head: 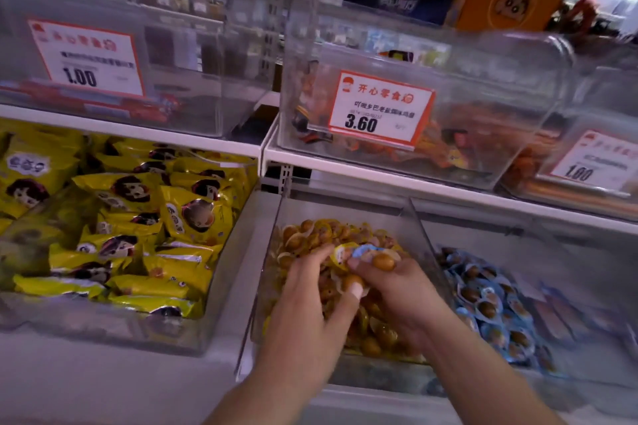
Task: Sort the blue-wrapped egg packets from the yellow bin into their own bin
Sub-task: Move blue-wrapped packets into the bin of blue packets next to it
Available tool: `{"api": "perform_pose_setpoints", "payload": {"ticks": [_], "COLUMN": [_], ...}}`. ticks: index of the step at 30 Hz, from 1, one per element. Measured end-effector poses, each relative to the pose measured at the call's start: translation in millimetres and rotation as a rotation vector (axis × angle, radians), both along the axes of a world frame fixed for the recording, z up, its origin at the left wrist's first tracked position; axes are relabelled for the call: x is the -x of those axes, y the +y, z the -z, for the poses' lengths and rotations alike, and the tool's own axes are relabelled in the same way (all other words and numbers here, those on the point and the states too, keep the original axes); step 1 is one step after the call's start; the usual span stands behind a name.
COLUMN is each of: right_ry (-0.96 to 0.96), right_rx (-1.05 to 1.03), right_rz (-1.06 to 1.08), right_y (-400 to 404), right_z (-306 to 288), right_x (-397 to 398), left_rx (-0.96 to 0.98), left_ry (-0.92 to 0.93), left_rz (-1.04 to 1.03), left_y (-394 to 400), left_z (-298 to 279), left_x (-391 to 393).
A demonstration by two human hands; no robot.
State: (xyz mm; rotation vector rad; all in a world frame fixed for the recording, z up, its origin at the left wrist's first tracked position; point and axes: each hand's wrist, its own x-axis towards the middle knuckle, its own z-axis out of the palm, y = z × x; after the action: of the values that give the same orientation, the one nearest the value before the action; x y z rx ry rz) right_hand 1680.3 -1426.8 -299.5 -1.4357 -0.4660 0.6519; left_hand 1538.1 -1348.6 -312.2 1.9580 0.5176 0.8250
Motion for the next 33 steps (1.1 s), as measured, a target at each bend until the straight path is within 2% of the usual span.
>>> {"api": "perform_pose_setpoints", "payload": {"ticks": [2, 4, 6, 9, 13, 17, 20, 25, 27, 29, 33], "right_ry": [0.100, 0.108, 0.079, 0.038, -0.416, -0.633, -0.635, -0.320, -0.375, -0.557, -0.735], "right_rx": [-0.070, -0.075, -0.050, 0.003, 0.230, 0.424, 0.466, 0.301, 0.349, 0.407, 0.294], "right_rz": [-0.016, -0.062, -0.076, 0.014, 0.173, 0.159, 0.156, 0.012, -0.127, -0.219, -0.184], "right_y": [-9.0, -12.0, -14.1, -18.9, -26.4, -22.4, -19.0, -9.9, -11.0, -13.7, -26.5], "right_z": [5.5, 5.1, 1.9, -0.7, -0.7, 0.0, 0.2, -12.8, -11.4, -12.0, -18.3], "right_x": [8.3, 8.8, 4.4, -5.3, -24.5, -28.6, -26.6, -14.5, -7.9, -3.5, -3.0], "left_rx": [0.308, 0.403, 0.330, 0.233, 0.126, 0.008, -0.016, -0.030, -0.075, -0.110, -0.180], "left_ry": [0.050, 0.016, 0.039, 0.077, 0.225, 0.237, 0.181, 0.093, 0.101, 0.118, 0.145], "left_rz": [0.074, 0.094, 0.066, -0.058, -0.076, -0.021, -0.002, 0.121, 0.138, 0.127, 0.165], "left_y": [-1.7, 5.1, 13.4, 26.8, 40.8, 40.9, 36.2, 19.1, 17.3, 19.5, 19.6], "left_z": [4.4, 5.3, 6.0, 9.5, 14.0, 14.6, 12.8, 11.3, 13.9, 16.4, 18.4], "left_x": [-14.5, -24.0, -25.8, -23.9, -22.3, -22.1, -19.7, -19.8, -21.0, -22.4, -23.6]}}
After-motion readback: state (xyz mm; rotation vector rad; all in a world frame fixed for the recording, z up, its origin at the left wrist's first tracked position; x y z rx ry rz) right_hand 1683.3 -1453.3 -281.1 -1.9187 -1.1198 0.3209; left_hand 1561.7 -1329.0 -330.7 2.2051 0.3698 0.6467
